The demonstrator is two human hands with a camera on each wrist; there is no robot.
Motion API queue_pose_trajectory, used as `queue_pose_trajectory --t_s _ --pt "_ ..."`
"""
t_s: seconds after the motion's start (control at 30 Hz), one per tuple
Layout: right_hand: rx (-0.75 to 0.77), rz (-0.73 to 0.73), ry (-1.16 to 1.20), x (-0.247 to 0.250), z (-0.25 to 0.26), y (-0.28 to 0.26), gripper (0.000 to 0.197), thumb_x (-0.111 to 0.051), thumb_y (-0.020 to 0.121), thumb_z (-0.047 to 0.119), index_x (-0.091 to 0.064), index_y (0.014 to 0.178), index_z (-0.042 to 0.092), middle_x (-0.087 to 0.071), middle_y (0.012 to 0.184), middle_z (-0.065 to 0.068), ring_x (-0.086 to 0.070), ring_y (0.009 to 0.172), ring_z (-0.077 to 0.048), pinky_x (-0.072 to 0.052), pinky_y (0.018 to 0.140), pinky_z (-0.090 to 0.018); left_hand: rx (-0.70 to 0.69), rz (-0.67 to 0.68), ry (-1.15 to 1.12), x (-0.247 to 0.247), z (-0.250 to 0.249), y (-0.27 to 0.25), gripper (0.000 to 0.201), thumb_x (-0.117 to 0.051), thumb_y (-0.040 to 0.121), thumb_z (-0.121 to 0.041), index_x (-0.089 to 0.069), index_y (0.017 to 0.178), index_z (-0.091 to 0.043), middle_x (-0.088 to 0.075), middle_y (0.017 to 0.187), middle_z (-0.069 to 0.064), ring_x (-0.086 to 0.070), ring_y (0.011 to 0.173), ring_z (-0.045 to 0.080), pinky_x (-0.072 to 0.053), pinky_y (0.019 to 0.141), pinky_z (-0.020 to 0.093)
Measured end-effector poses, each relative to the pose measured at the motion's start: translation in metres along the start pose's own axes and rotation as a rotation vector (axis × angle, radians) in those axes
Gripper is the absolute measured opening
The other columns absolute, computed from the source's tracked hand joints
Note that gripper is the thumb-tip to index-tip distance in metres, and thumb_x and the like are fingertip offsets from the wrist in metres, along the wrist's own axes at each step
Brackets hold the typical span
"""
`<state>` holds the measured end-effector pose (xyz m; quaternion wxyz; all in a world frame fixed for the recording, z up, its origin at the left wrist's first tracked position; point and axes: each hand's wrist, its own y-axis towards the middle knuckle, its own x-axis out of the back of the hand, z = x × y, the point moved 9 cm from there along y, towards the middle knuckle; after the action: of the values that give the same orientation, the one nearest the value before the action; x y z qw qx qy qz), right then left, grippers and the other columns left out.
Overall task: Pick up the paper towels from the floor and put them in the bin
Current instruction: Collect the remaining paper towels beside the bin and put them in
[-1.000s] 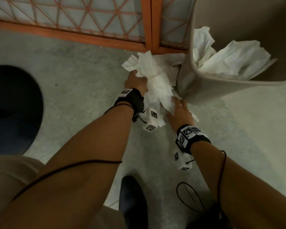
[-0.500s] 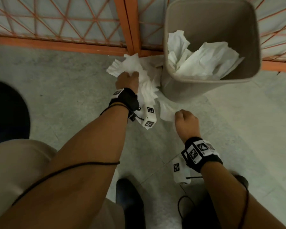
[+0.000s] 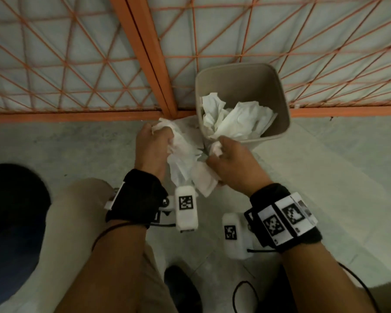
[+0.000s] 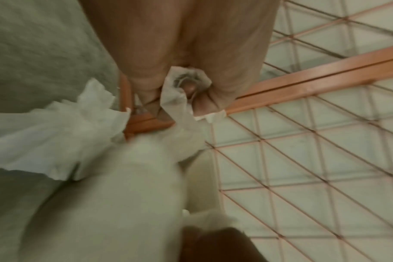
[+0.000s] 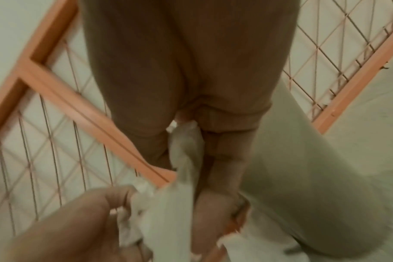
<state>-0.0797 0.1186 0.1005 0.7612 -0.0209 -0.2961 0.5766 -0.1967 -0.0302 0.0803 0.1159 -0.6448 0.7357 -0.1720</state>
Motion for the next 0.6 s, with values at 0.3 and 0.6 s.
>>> queue_pose_trajectory --t_s 0.3,0.6 --pt "0.095 -0.317 -0.073 0.122 0.044 0.037 0.015 -0.036 0.101 0.022 -0.038 0.111 0.012 -0.05 0.1 -0.008 -0.049 0.091 -0.021 -0.036 0.078 -0.032 -0.215 0.341 0.123 -0.102 -0.081 -0.014 0.033 -0.039 0.081 -0.001 -0.06 0.066 -0.021 -0.062 0.07 0.002 -0.054 0.066 0.018 -0.039 0.049 0.023" --pt "-0.006 -0.154 -0.261 0.126 0.025 0.089 0.047 -0.05 0.094 0.032 -0.041 0.133 0.007 -0.048 0.138 -0.015 -0.05 0.121 -0.03 -0.039 0.09 -0.032 -0.433 0.496 0.882 -0.191 -0.078 0.008 0.033 -0.04 0.092 -0.028 -0.065 0.102 -0.01 -0.068 0.112 0.013 -0.061 0.106 0.03 -0.048 0.091 0.037"
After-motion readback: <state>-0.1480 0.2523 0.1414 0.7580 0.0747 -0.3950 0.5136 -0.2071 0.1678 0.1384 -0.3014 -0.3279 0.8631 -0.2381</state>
